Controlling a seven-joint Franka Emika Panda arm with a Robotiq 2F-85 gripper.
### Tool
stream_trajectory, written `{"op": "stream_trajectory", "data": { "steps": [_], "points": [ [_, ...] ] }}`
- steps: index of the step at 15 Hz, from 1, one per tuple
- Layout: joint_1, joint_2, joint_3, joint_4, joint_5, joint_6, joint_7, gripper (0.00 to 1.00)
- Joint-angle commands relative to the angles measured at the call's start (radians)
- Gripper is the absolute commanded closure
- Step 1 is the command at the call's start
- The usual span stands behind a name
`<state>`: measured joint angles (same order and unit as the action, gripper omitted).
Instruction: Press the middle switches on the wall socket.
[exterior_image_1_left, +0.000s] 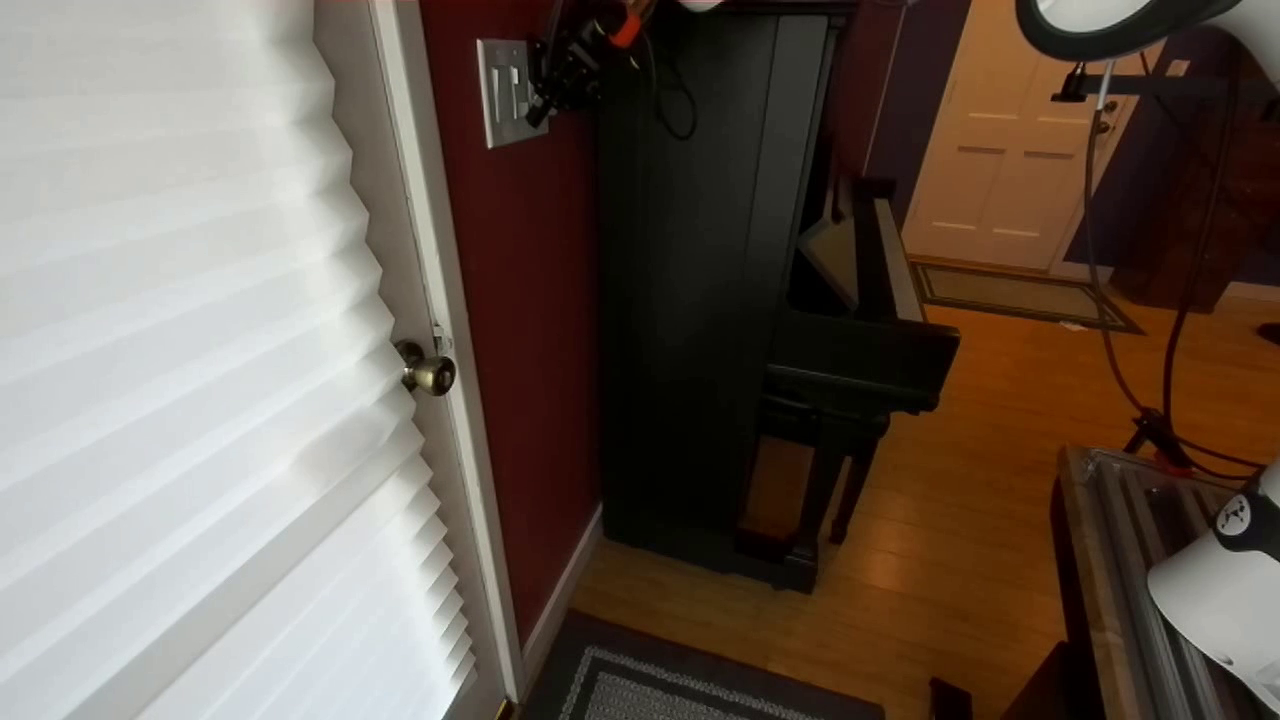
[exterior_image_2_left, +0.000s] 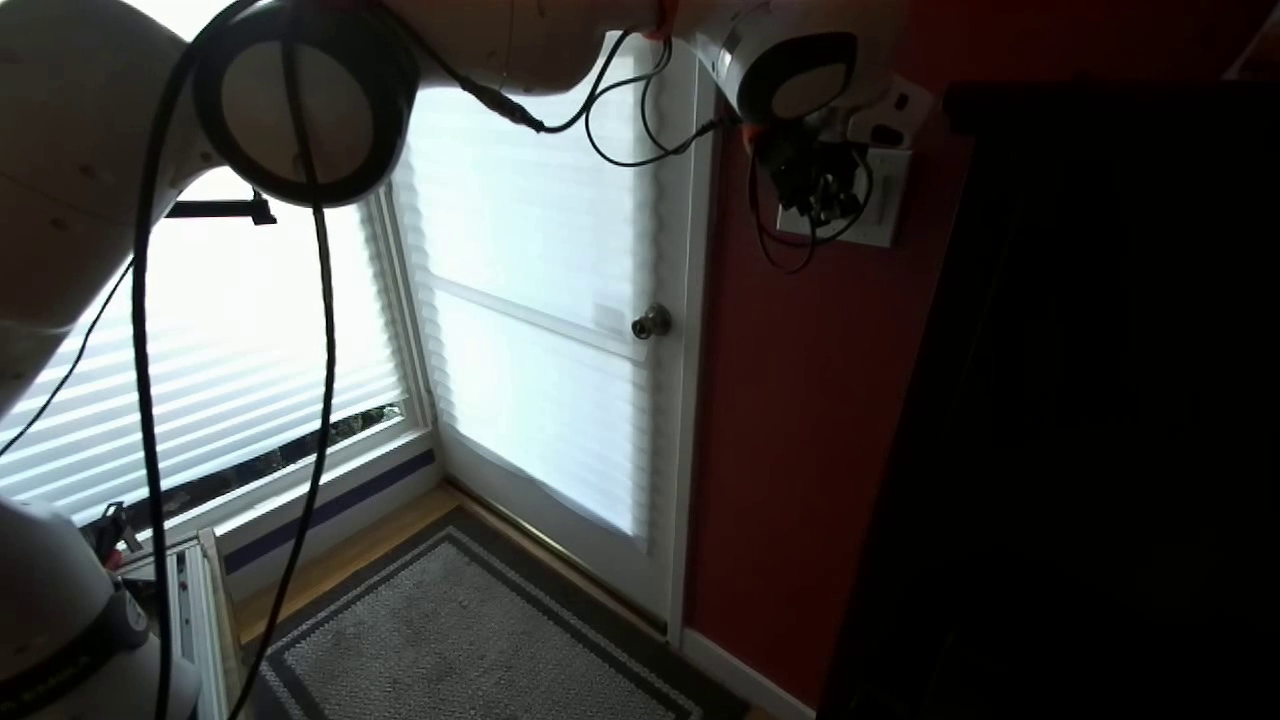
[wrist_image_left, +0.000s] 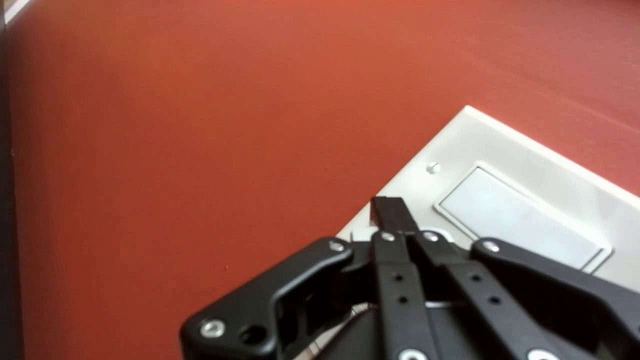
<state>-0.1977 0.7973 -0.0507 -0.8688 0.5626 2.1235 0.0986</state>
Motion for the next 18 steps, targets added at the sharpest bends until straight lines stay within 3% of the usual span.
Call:
{"op": "stream_trajectory", "data": {
  "steps": [1, 10, 18],
  "points": [
    [-0.009, 0.029, 0.014, 0.061, 0.023, 0.009, 0.014, 1.0],
    [-0.01, 0.026, -0.005, 0.087, -0.001, -0.056, 0.031, 1.0],
    [-0.008, 0.045, -0.01, 0.1, 0.004, -0.018, 0.021, 1.0]
  ]
}}
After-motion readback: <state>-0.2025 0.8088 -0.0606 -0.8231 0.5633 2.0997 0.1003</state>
